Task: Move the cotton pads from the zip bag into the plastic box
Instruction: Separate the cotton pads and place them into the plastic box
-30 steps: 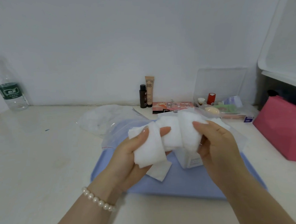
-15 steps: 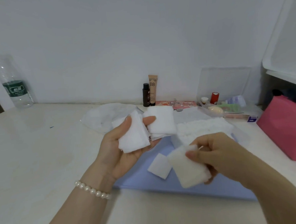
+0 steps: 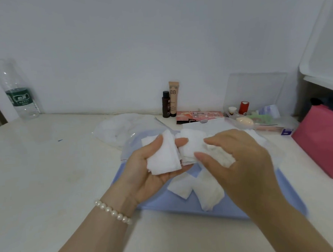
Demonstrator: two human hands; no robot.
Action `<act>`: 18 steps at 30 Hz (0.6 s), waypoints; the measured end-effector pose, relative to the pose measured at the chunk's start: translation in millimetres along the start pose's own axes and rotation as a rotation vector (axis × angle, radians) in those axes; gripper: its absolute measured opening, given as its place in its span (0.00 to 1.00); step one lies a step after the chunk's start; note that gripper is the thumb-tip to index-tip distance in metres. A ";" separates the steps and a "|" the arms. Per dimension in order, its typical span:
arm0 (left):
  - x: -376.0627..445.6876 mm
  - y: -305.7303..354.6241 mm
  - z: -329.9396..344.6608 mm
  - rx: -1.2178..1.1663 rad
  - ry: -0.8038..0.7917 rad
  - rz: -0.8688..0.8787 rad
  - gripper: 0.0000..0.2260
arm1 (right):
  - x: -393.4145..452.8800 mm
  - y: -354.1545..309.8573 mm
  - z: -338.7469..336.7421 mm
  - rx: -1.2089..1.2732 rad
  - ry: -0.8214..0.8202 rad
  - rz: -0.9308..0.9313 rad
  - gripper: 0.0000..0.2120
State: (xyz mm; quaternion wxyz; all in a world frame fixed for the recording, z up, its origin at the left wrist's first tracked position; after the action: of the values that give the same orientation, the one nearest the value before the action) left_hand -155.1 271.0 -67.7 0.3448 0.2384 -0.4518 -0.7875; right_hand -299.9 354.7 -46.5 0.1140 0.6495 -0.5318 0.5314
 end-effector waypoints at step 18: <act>-0.3 -3.6 -1.2 0.035 -0.224 0.030 0.21 | -4.2 13.1 11.3 0.306 -0.050 0.247 0.09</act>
State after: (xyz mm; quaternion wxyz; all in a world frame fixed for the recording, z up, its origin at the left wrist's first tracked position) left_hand -155.2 271.8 -71.5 0.2996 0.1480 -0.5047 -0.7960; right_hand -303.6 343.7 -60.0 -0.0651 0.6020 -0.5231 0.5998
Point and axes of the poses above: each hand's wrist, its own x-axis towards the middle knuckle, its own z-axis out of the palm, y = z × x, the point moved 2 cm from there along x, towards the middle knuckle, and after that the axes turned 12 degrees about x, right-handed, at the moved point
